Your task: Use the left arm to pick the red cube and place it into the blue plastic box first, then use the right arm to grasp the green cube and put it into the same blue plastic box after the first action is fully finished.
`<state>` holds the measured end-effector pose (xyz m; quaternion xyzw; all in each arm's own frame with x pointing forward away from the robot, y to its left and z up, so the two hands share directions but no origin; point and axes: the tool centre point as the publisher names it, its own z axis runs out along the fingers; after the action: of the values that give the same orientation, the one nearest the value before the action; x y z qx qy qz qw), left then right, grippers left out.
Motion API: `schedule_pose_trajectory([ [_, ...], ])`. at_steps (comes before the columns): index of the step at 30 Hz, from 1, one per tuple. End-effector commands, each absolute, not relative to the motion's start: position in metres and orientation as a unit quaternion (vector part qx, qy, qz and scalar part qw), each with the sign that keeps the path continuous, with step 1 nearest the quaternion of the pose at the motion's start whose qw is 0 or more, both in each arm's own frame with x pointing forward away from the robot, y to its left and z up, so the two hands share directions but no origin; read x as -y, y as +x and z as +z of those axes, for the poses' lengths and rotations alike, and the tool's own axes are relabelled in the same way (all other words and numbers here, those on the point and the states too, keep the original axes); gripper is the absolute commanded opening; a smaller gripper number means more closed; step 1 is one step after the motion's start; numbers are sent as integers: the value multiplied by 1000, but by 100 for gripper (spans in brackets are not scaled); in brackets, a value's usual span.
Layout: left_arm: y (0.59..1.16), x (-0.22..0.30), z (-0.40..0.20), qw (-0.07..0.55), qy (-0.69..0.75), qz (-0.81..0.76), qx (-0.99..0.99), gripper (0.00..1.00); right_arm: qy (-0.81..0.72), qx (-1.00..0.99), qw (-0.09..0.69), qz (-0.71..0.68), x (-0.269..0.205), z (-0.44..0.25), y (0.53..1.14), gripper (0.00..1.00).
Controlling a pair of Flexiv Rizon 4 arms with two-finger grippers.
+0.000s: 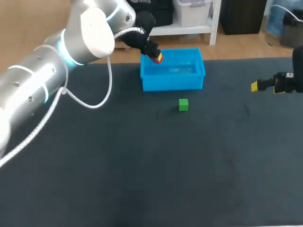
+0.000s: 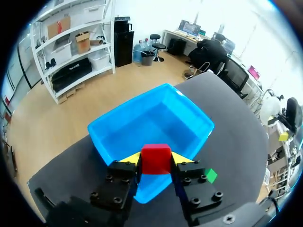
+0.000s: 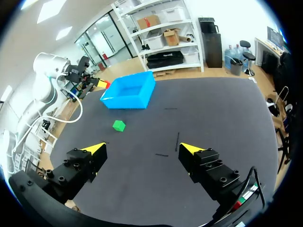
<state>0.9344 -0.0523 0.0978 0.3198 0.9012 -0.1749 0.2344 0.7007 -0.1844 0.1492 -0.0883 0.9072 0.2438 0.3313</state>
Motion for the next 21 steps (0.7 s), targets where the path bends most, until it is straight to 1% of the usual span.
schedule_pose_trajectory([
  [1, 948, 58, 89, 196, 327, -167, -909, 0, -88, -907, 331, 243, 185, 149, 701, 100],
  [21, 950, 52, 67, 168, 319, -153, -920, 0, -88, -907, 331, 243, 185, 149, 701, 100],
])
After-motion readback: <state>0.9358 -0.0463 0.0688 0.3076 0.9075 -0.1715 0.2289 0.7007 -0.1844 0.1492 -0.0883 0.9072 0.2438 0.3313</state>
